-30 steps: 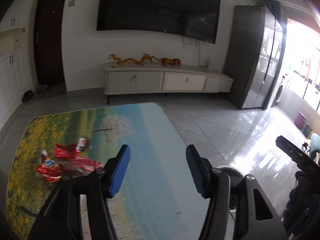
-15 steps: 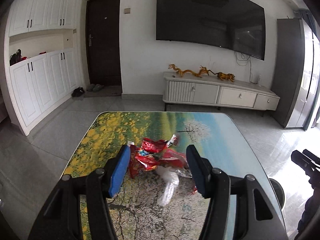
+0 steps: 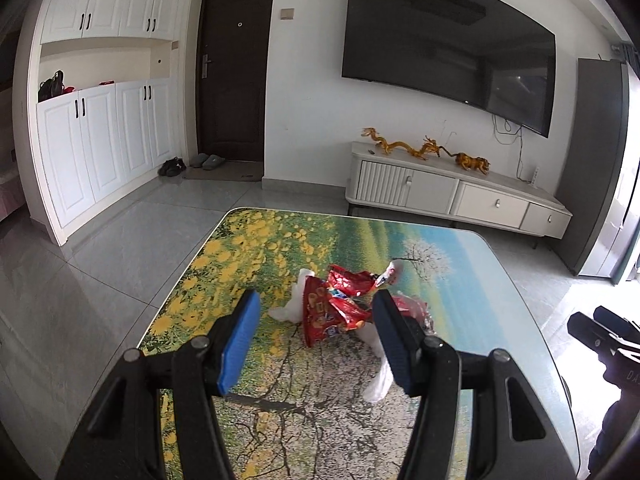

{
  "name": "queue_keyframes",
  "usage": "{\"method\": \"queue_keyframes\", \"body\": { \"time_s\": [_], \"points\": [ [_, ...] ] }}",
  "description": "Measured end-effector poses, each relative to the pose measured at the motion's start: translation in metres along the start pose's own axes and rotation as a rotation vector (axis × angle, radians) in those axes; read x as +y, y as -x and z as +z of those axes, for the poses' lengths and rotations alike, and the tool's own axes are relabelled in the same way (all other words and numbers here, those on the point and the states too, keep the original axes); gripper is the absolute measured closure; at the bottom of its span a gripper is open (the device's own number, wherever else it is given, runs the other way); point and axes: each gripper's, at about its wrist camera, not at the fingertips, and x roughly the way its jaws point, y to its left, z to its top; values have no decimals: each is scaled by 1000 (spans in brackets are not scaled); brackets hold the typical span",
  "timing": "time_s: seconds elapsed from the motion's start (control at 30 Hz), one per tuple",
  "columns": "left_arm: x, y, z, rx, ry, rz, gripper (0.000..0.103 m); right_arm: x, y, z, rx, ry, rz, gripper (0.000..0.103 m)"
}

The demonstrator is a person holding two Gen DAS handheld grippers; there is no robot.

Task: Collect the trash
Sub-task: 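Move both tools back to the trash pile on the table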

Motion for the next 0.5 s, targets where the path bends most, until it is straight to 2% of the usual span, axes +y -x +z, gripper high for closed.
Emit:
{"method": "queue_keyframes", "body": {
  "time_s": [0.37, 0.5],
  "points": [
    [12, -14, -5, 20, 7, 6, 46, 25, -23, -4, 53, 53, 35, 24],
    [12, -19, -7, 32, -1, 5, 46, 30, -30, -6, 72, 65, 49, 26]
  ]
}}
